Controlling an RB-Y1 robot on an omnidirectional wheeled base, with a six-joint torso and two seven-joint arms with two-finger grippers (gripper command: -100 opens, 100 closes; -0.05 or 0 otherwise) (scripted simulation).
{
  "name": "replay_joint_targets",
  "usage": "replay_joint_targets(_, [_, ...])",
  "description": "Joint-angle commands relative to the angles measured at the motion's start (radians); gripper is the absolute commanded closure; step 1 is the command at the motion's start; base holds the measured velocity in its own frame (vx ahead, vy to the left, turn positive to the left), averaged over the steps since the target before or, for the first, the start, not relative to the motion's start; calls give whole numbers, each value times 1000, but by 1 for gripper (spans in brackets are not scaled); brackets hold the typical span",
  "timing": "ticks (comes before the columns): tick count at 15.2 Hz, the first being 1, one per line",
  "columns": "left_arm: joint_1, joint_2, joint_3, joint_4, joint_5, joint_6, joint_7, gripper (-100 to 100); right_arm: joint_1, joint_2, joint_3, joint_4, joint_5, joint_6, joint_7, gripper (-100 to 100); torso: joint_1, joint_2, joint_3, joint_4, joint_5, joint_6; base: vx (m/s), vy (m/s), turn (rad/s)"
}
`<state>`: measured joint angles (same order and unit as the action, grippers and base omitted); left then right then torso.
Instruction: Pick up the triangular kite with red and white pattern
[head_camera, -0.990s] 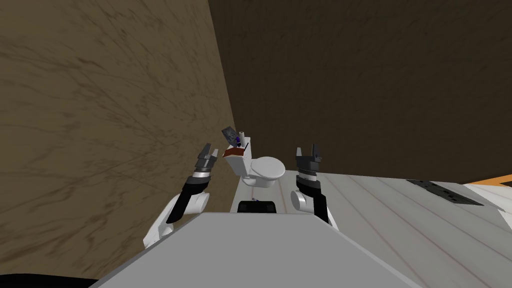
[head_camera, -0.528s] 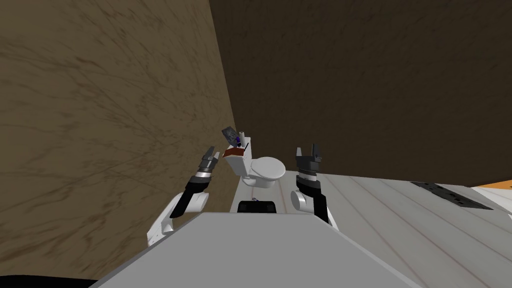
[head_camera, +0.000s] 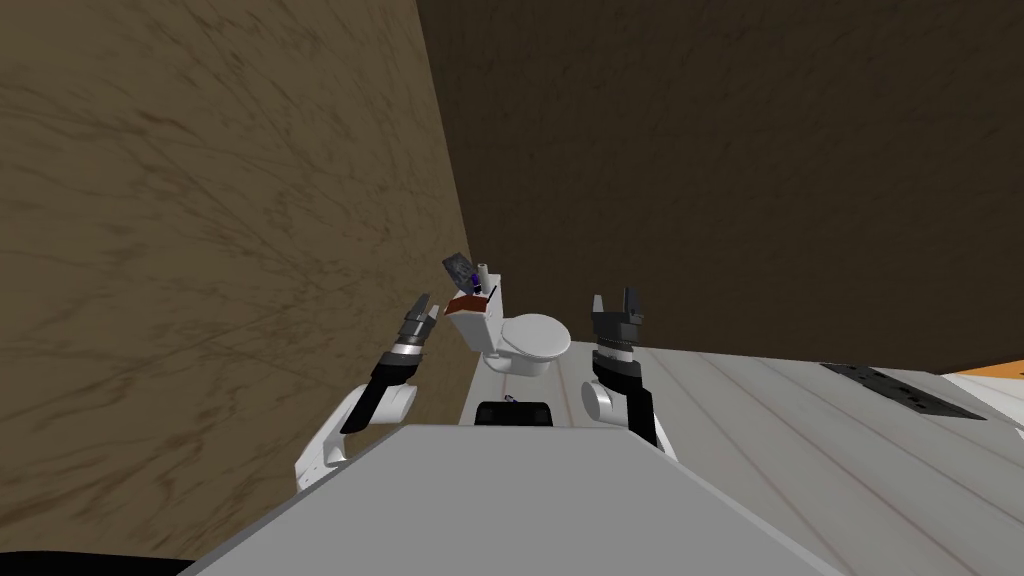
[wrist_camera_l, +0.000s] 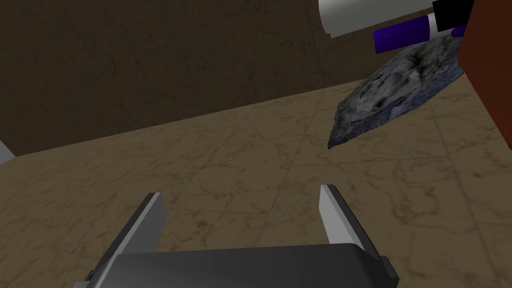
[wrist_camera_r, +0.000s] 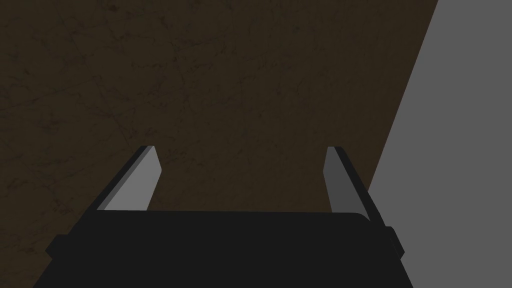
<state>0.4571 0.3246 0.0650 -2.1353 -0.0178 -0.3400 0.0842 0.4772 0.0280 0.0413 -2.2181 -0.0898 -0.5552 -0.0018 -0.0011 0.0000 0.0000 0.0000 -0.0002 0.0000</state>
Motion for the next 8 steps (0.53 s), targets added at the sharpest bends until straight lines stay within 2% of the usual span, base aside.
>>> replay_joint_targets(1, [0,0,0,1,0,0,0,-100,0,0,0,0,0,0,0,0,0,0,0,0,0,0,-4,-8,-13])
replay_joint_targets(6, [0,0,0,1,0,0,0,-100,0,0,0,0,0,0,0,0,0,1,0,0,0,0,-6,-9,-11])
replay_joint_targets(7, [-11,-17,2,36,9,4,5,-100,0,0,0,0,0,0,0,0,0,0,0,0,0,0,-19,-15,16])
replay_joint_targets(8, [-14,-22,3,45,12,5,6,-100,0,0,0,0,0,0,0,0,0,1,0,0,0,0,-8,-27,52])
